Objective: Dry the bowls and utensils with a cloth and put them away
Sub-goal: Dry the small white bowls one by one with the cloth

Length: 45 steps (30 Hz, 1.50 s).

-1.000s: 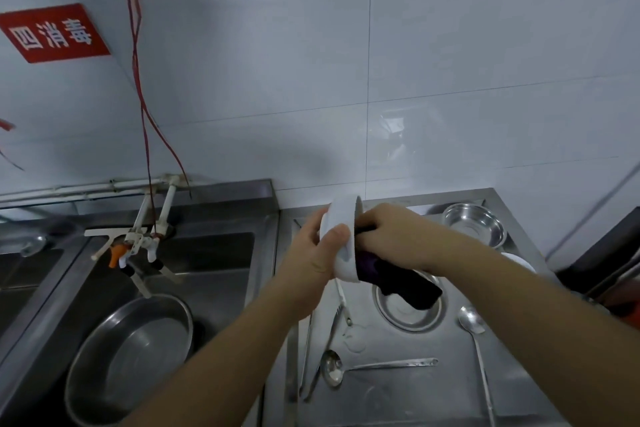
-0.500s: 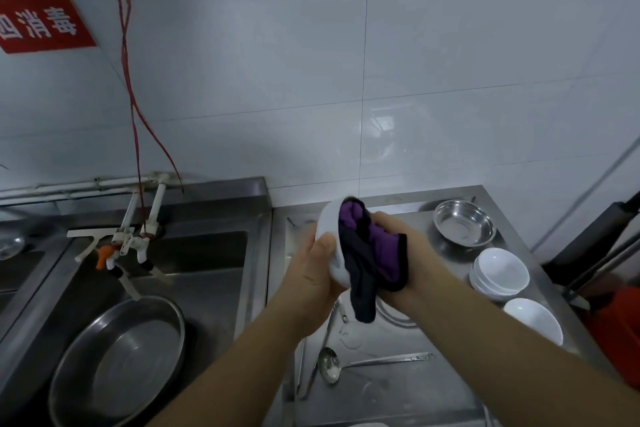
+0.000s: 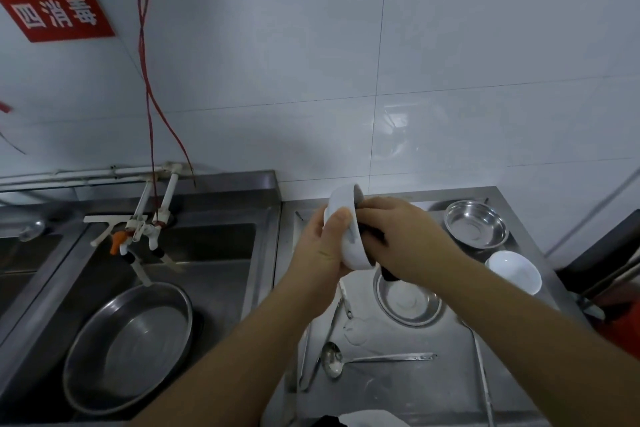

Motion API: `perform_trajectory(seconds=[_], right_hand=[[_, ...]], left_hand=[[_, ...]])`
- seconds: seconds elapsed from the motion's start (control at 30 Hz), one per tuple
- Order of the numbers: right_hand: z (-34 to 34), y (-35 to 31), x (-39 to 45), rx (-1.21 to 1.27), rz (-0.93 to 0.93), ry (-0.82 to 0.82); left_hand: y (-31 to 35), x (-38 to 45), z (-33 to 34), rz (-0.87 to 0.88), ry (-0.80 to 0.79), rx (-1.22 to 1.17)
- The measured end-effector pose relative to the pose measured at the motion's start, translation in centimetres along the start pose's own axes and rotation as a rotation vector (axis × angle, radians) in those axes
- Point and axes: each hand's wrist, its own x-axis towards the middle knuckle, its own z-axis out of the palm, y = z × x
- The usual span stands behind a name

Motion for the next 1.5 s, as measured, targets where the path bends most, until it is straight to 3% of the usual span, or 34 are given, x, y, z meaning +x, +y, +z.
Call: perform_trajectory(seconds=[0.13,0.2,0.3,0.47,0.53,0.63,0.73,0.83,1.0,1.1,1.17,1.23,1.37,1.5], right_hand=[[-0.6,-0.4,0.3,0.319,0.293,-0.115],[-0.7,-0.6,-0.1,0.598,0.420,-0.130],[-0.5,-0.8,-1.2,1.167,0.634,-0.101],[1.3,-1.2,-1.8,1.673,0.826,0.077],[1.9,-1.7,-1.5,1.690,0.880,0.193],[2.7,-2.0,-1.4,1.515,0.931,0.288],[2.1,-1.3,-1.7,1.692,0.986,0.170],[1.4,-0.8,-2.0,1.782,0.908,0.046],[2.0,-0.8,-2.5,1.810,0.878,0.125],[2.4,-0.3,-2.5,1.844,0.835,0.212],[2.7,0.1,-2.5,1.852,0.800,0.281],[2.9,0.4,-2.7,1.861,0.776,0.324],[3.3,0.6,-2.6,1.901,0.749,0.364],[3.8,0.9,-2.4,1.918,0.734,0.348]], left_hand=[[0.2,0.4,-0.5,0.035,-0.019,0.082],[-0.1,0.4,-0.7,0.052,-0.053,0.133],[-0.5,0.1,-0.9,0.080,-0.091,0.148],[-2.1,-0.6,-0.6,0.117,-0.117,0.072],[-2.7,-0.7,-0.1,0.130,-0.065,0.104],[-3.1,-0.6,-0.2,0.139,-0.044,0.266],[-2.6,-0.6,-1.3,0.162,-0.088,0.479],[-1.9,-0.3,-1.7,0.159,-0.130,0.664],[-1.0,0.3,-1.6,0.184,-0.154,0.809],[-1.2,0.4,-1.5,0.058,-0.024,0.506],[-1.5,0.5,-1.9,-0.213,0.078,0.175],[-2.0,0.0,-2.5,-0.402,0.004,0.045],[-2.1,-0.2,-2.7,-0.399,0.010,-0.310],[-1.6,0.5,-2.3,-0.291,0.051,-0.452]])
